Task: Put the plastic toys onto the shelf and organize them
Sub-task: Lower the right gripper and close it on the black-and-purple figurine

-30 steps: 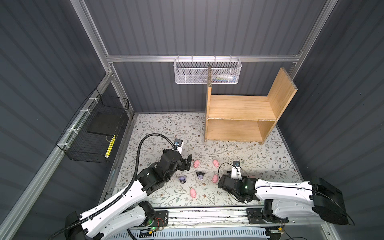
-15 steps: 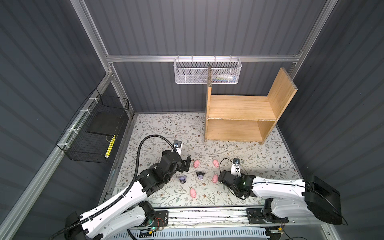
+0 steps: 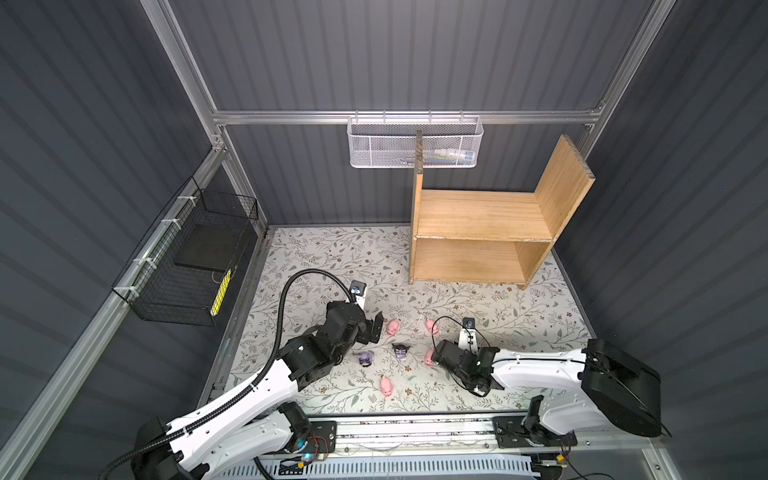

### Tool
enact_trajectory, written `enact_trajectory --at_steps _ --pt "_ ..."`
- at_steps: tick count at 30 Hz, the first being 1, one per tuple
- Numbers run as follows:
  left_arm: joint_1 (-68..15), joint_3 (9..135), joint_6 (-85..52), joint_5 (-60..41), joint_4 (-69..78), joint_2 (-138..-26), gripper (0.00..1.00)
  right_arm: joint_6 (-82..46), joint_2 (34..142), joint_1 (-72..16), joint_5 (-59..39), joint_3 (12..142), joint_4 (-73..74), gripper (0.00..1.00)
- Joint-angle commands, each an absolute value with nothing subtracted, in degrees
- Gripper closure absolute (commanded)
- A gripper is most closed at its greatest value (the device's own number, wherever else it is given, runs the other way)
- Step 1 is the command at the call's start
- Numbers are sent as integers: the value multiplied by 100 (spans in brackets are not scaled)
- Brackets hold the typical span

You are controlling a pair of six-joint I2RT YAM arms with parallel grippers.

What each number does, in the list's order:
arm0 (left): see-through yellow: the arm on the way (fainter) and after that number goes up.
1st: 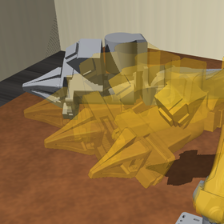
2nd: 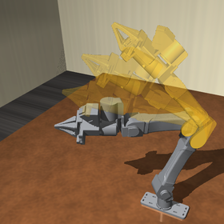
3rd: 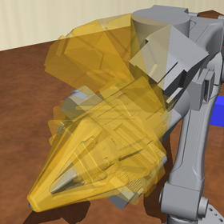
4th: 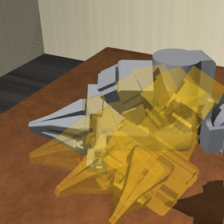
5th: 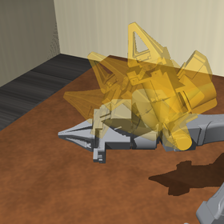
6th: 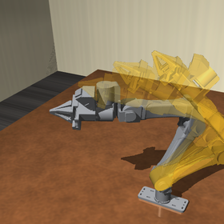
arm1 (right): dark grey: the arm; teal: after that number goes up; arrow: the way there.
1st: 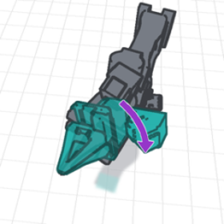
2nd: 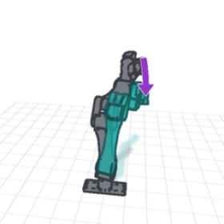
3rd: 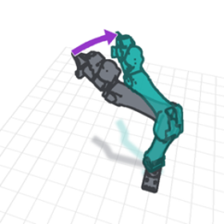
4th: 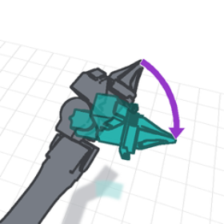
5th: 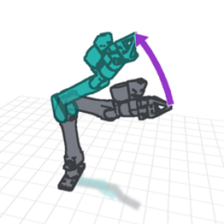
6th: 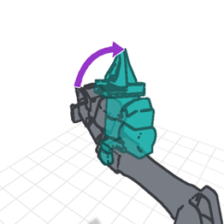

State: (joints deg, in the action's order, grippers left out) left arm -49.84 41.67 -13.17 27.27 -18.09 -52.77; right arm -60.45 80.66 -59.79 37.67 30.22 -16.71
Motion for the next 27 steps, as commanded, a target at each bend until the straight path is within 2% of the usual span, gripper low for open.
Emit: enact_trajectory --at_steps 1,27 --pt "-5007 4084 -1292 2795 -1705 -5274 0 -6073 8159 -5917 3801 3149 -1624 38" --pt "-5008 4043 -1197 2830 -1660 -5259 0 -5901 8481 -5712 3673 3357 -1618 66"
